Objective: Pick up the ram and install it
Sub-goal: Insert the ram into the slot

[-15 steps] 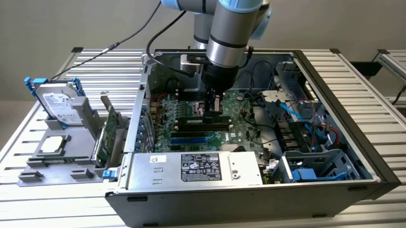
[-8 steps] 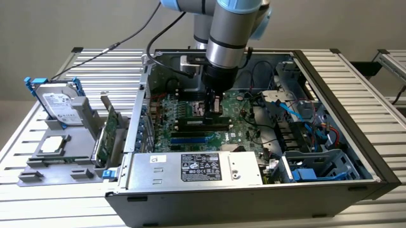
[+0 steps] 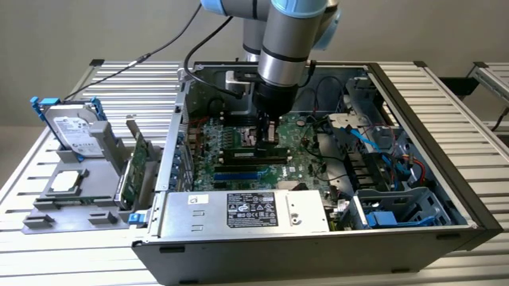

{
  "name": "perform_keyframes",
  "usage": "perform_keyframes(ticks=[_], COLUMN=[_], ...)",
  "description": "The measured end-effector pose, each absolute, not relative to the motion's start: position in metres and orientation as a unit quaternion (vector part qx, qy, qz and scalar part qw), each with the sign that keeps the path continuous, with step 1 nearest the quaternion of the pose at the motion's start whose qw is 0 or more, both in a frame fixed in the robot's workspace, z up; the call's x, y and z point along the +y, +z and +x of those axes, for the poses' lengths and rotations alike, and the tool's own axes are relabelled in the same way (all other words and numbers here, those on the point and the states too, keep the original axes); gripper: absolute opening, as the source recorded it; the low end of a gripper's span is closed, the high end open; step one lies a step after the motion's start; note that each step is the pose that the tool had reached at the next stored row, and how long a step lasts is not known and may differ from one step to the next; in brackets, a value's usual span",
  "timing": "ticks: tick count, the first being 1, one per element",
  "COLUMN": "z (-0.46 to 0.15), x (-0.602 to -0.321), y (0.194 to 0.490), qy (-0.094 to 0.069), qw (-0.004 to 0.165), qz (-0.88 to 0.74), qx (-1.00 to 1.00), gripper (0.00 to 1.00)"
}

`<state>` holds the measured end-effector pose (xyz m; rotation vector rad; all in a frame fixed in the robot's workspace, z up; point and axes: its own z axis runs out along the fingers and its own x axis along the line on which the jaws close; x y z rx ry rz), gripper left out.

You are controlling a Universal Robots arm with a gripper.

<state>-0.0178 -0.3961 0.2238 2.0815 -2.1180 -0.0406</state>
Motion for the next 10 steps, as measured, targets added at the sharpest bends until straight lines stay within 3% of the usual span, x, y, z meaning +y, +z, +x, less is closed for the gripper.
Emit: perform_keyframes(ticks=[10], z=[-0.0182], x=[-0.3954], y=[0.2214], qy=[-0.013], qw=[0.086], qz=[0.698], qx=[-0.711], gripper=[0.14])
